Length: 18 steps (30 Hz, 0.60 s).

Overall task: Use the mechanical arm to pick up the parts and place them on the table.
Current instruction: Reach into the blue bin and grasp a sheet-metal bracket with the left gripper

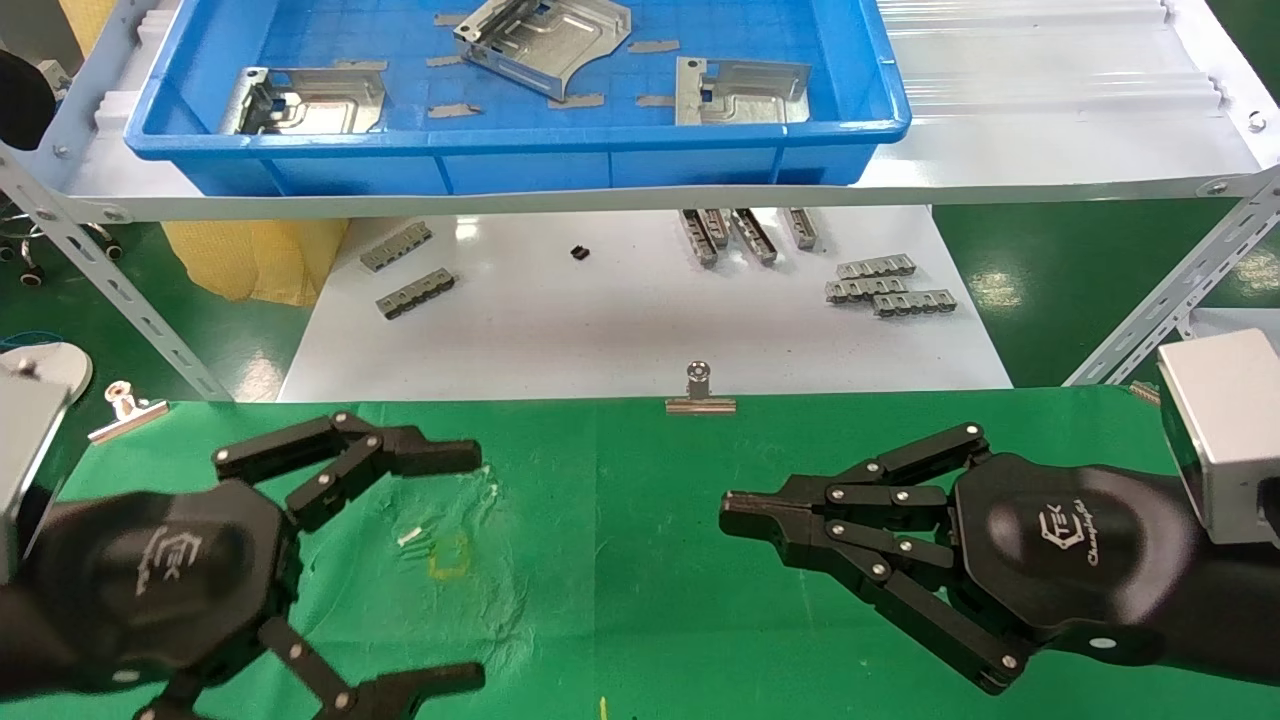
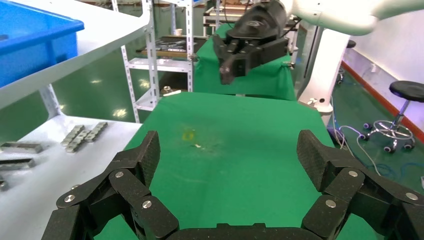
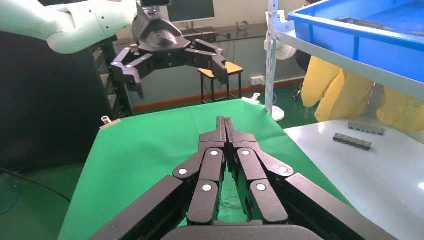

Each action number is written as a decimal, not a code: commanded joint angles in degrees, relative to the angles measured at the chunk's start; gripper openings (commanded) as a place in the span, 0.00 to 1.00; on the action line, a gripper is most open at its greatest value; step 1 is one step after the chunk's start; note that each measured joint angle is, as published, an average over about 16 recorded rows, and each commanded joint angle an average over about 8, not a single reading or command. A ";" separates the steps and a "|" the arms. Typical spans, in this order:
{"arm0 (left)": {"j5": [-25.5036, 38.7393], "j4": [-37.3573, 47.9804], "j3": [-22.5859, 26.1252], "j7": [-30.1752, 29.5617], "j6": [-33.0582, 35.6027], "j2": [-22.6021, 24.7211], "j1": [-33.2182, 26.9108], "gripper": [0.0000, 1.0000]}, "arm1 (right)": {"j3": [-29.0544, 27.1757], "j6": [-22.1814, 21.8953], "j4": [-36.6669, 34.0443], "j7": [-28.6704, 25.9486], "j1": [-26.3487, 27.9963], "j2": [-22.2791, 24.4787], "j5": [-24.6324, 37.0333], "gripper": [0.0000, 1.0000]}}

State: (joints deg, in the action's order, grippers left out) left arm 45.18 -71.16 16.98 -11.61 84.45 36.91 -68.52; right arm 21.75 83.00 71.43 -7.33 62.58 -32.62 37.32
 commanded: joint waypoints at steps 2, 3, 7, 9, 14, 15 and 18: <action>1.61 0.96 0.43 -0.79 -0.68 0.84 -3.71 1.00 | 0.00 0.00 0.00 0.00 0.00 0.00 0.00 0.00; 3.01 2.47 0.95 -1.05 -1.08 1.72 -6.19 1.00 | 0.00 0.00 0.00 0.00 0.00 0.00 0.00 0.00; 9.87 11.91 3.79 -0.82 -2.83 6.89 -16.96 1.00 | 0.00 0.00 0.00 0.00 0.00 0.00 0.00 0.00; 13.74 18.45 5.52 0.07 -4.30 10.44 -22.51 1.00 | 0.00 0.00 0.00 0.00 0.00 0.00 0.00 0.00; 22.44 36.00 8.97 3.60 -13.10 20.43 -34.60 1.00 | 0.00 0.00 0.00 0.00 0.00 0.00 0.00 0.00; 23.98 39.38 9.50 4.30 -15.85 22.50 -36.62 1.00 | 0.00 0.00 0.00 0.00 0.00 0.00 0.00 0.00; 27.72 48.65 10.68 5.89 -25.00 28.35 -41.56 1.00 | 0.00 0.00 0.00 0.00 0.00 0.00 0.00 0.00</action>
State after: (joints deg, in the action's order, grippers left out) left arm 71.92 -23.97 27.46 -6.36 60.18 64.56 -108.70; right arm 21.75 83.00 71.43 -7.32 62.58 -32.61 37.32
